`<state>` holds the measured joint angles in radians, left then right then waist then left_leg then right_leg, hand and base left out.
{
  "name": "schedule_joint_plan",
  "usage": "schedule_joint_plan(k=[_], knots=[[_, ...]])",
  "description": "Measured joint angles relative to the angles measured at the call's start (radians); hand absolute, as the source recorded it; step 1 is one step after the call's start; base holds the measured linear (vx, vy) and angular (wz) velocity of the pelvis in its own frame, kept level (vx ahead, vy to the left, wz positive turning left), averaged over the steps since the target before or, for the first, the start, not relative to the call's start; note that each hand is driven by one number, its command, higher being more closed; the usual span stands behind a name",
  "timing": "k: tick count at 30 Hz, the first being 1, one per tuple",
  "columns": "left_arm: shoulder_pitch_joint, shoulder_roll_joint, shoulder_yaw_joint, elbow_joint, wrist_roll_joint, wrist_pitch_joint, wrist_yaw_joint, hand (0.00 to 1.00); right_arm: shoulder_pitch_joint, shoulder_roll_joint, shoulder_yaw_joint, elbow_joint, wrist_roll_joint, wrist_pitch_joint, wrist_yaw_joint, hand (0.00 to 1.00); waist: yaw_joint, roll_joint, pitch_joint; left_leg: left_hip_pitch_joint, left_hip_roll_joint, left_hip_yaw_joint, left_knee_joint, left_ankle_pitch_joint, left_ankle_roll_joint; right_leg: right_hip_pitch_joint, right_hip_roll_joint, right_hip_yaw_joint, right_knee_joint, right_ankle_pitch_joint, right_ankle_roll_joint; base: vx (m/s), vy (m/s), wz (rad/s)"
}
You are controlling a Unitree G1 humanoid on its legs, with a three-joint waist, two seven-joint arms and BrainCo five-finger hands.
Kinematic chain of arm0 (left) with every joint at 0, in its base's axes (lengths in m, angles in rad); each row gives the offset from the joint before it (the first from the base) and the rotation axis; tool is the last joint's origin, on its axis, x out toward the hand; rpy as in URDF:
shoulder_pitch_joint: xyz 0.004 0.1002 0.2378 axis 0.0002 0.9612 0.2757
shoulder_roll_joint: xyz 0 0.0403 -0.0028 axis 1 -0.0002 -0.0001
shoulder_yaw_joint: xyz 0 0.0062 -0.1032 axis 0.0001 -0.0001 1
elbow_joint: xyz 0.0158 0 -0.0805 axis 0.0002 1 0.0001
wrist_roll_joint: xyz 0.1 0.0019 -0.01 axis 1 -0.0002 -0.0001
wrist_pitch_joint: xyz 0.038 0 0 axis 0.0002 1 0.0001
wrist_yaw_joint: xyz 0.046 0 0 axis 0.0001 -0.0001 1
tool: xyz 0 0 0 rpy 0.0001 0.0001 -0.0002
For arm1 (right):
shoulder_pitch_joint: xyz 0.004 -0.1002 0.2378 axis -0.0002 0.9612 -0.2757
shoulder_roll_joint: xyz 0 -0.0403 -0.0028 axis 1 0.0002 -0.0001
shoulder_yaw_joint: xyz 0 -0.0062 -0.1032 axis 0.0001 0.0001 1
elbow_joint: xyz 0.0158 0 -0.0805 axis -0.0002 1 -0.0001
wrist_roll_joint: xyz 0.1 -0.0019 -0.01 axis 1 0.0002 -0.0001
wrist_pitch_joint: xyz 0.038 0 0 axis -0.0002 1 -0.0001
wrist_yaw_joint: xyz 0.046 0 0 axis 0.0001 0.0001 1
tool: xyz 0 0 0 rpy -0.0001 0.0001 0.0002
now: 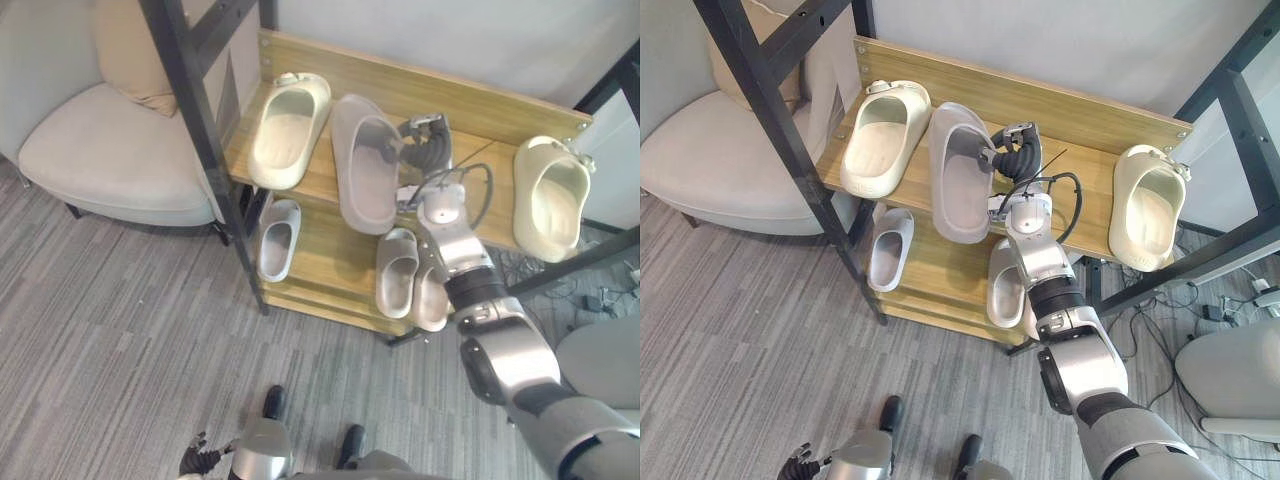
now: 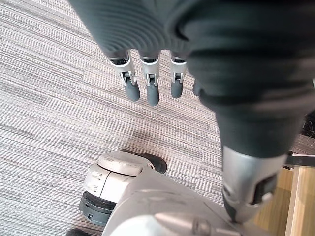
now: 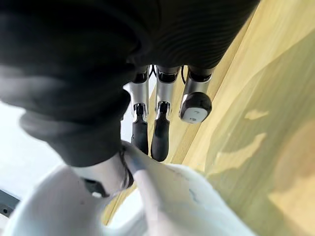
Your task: Organize the slippers on the shoe rack
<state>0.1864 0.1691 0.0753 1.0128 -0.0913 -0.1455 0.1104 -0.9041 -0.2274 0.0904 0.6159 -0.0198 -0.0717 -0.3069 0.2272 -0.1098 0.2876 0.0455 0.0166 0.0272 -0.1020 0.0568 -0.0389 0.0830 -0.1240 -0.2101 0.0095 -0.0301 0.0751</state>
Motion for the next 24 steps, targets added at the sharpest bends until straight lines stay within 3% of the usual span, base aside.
schedule_joint_plan(k=[10,17,24], knots=[[0.009,0.000,0.004,0.001,0.002,0.007,0.001,0.00,0.314,0.034,-0.009,-0.339,0.022,-0.023,0.013,1.00,-0.031,0.002,-0.002,0.030,-0.001,0.021,0.000,0.000,0.000,0.017,-0.002,0.020,0.000,-0.001,0.003,-0.02,0.002,-0.06],[0.023,0.001,0.005,0.014,0.013,0.027,0.001,0.00,0.481,0.068,-0.012,-0.600,0.032,-0.070,0.026,1.00,-0.067,0.014,-0.033,0.063,0.001,0.038,0.000,0.000,-0.001,0.042,-0.002,0.034,0.002,-0.001,0.003,-0.03,-0.003,-0.07],[0.032,-0.006,0.004,0.033,0.032,0.028,0.000,0.00,0.627,0.100,-0.010,-0.849,0.066,-0.155,0.060,1.00,-0.102,0.032,-0.085,0.090,0.006,0.047,0.000,-0.011,-0.015,0.058,-0.001,0.043,0.005,-0.008,0.010,-0.04,-0.009,-0.04]])
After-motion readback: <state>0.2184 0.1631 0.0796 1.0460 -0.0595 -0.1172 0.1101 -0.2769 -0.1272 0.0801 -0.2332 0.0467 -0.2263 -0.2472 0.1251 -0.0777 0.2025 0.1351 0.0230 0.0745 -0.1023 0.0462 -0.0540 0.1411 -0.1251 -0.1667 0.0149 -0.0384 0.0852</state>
